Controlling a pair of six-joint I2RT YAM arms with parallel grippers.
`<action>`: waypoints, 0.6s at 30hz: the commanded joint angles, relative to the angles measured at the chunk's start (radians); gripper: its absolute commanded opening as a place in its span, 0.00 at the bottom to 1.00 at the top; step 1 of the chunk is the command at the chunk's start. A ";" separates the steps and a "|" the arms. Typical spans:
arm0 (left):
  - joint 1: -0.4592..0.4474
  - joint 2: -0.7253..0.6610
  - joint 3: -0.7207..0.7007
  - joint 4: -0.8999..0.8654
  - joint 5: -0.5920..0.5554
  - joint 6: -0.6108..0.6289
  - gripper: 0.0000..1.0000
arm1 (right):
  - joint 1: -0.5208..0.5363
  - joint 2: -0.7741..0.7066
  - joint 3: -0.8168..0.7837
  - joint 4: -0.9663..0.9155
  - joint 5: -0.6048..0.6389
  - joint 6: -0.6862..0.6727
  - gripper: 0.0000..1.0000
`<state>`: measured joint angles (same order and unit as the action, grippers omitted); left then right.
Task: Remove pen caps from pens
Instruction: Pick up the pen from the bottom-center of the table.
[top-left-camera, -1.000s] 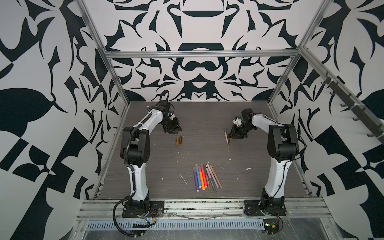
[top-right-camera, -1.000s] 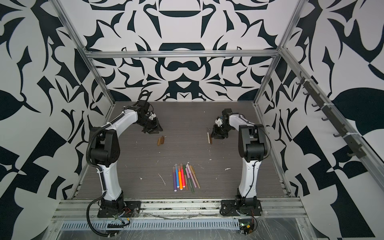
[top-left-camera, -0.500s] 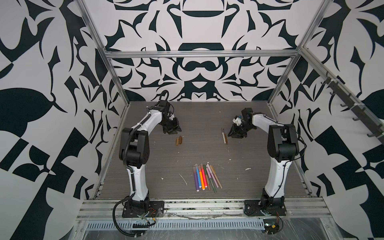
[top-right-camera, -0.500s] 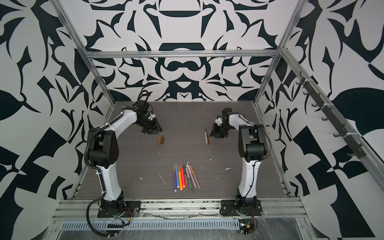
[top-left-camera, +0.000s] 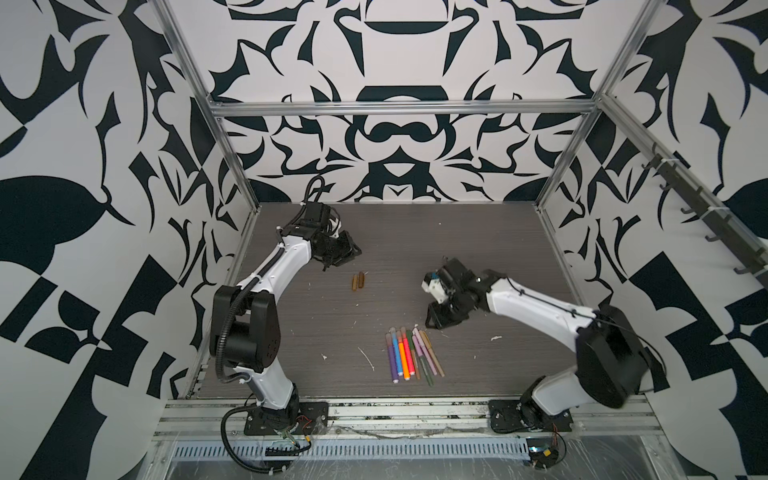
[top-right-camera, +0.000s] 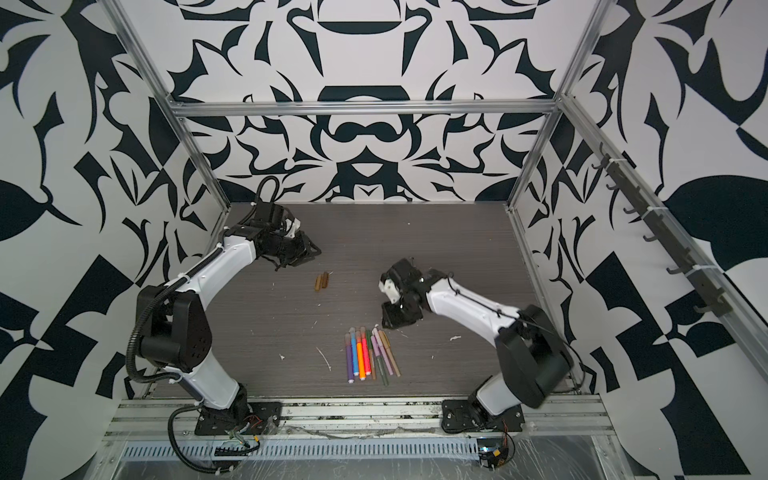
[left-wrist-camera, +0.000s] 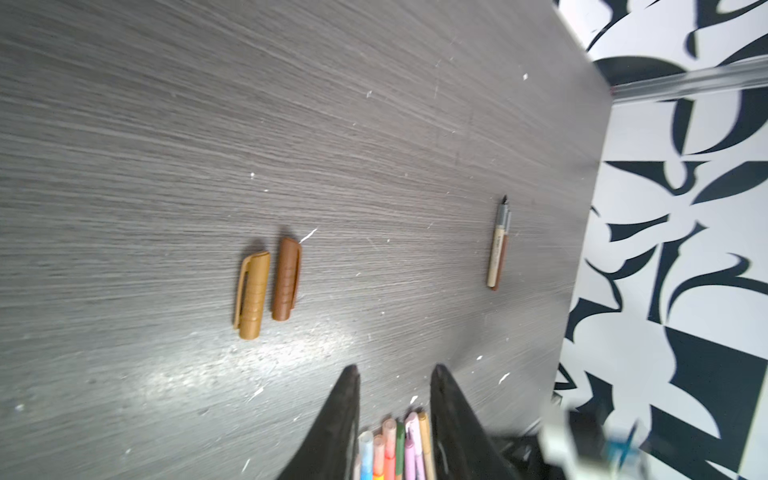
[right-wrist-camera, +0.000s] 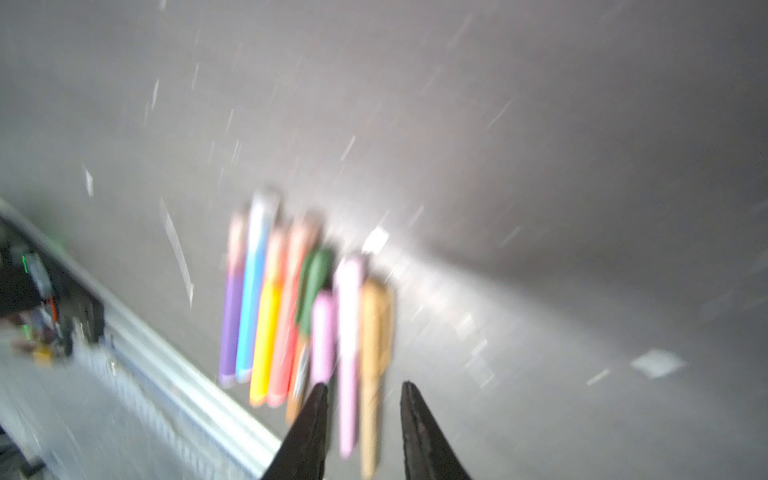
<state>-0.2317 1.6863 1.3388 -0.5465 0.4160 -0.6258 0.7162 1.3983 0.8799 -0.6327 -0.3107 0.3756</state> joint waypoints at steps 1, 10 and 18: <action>-0.004 -0.037 -0.040 0.089 0.001 -0.055 0.32 | 0.065 -0.148 -0.119 0.036 0.143 0.167 0.32; -0.004 -0.045 -0.057 0.076 0.008 -0.063 0.32 | 0.244 -0.247 -0.271 0.088 0.223 0.308 0.32; -0.004 -0.048 -0.057 0.077 0.008 -0.073 0.31 | 0.252 -0.179 -0.303 0.143 0.210 0.351 0.31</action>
<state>-0.2325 1.6688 1.2922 -0.4740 0.4160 -0.6884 0.9627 1.2057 0.5781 -0.5327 -0.1162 0.6952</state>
